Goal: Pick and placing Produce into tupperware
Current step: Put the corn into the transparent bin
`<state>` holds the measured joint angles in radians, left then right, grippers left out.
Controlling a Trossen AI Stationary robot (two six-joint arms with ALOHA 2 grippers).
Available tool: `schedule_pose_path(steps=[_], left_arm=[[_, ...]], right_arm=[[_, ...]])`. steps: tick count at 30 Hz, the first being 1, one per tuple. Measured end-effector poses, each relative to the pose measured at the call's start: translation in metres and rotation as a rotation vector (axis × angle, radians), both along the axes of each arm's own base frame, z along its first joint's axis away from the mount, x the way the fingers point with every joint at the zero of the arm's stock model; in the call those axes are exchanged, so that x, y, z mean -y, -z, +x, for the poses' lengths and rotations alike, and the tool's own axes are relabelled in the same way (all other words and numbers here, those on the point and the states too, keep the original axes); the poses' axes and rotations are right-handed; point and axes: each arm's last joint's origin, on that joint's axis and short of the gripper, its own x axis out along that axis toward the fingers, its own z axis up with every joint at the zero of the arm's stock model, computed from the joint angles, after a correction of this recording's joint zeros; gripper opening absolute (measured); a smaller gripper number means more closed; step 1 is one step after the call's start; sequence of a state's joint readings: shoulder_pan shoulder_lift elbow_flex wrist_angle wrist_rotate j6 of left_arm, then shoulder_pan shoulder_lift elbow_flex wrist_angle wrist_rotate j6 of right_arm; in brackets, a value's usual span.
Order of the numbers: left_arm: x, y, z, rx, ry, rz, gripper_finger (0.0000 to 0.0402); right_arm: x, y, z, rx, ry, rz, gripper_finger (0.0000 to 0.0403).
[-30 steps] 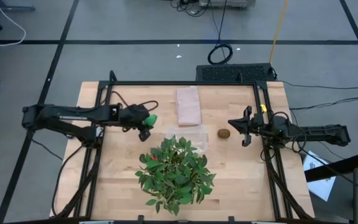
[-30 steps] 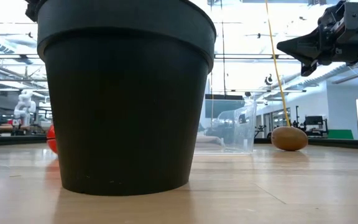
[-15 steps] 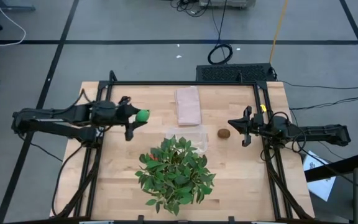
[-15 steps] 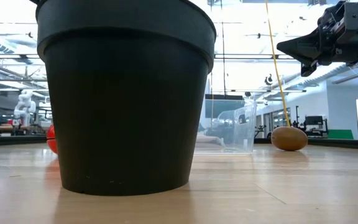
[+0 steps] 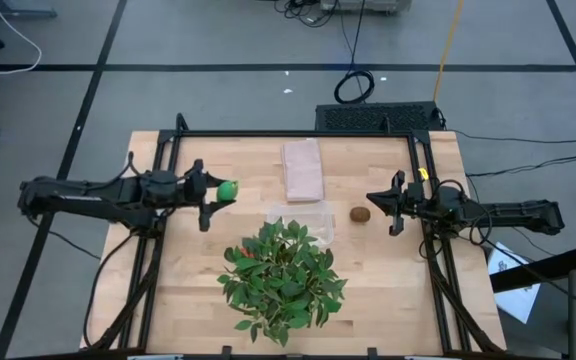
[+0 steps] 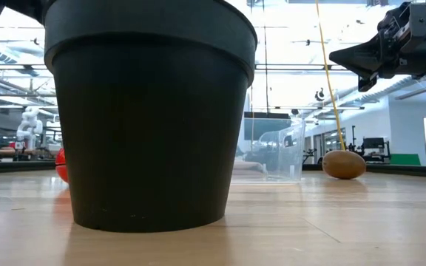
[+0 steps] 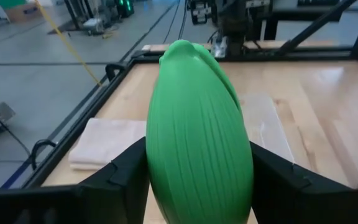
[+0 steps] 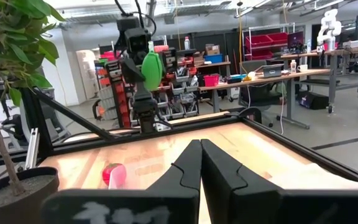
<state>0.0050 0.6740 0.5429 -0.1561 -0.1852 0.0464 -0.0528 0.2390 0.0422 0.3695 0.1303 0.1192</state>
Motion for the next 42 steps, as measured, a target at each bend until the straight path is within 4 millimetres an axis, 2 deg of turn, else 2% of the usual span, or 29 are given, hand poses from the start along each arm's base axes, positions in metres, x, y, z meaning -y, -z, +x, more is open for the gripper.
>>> schedule_pose_path(steps=[6, 11, 24, 32, 42], left_arm=[[0.000, 0.023, -0.004, 0.078, -0.001, -0.004, 0.0212], [0.001, 0.032, -0.009, 0.152, 0.047, 0.004, 0.0220], [0.005, 0.028, -0.020, 0.224, 0.170, 0.040, 0.0222], [0.006, 0.029, -0.020, 0.223, 0.201, 0.046, 0.0203], [0.007, 0.071, -0.022, 0.328, 0.210, 0.042, 0.0220]], right_arm=[[0.000, 0.000, 0.000, 0.000, 0.000, 0.000, 0.0000], [0.000, 0.000, 0.000, 0.000, 0.000, 0.000, 0.0000], [0.000, 0.000, 0.000, 0.000, 0.000, 0.000, 0.0000], [0.000, 0.000, 0.000, -0.001, 0.000, 0.000, 0.0000], [0.000, 0.000, 0.000, -0.001, 0.000, 0.000, 0.0000]])
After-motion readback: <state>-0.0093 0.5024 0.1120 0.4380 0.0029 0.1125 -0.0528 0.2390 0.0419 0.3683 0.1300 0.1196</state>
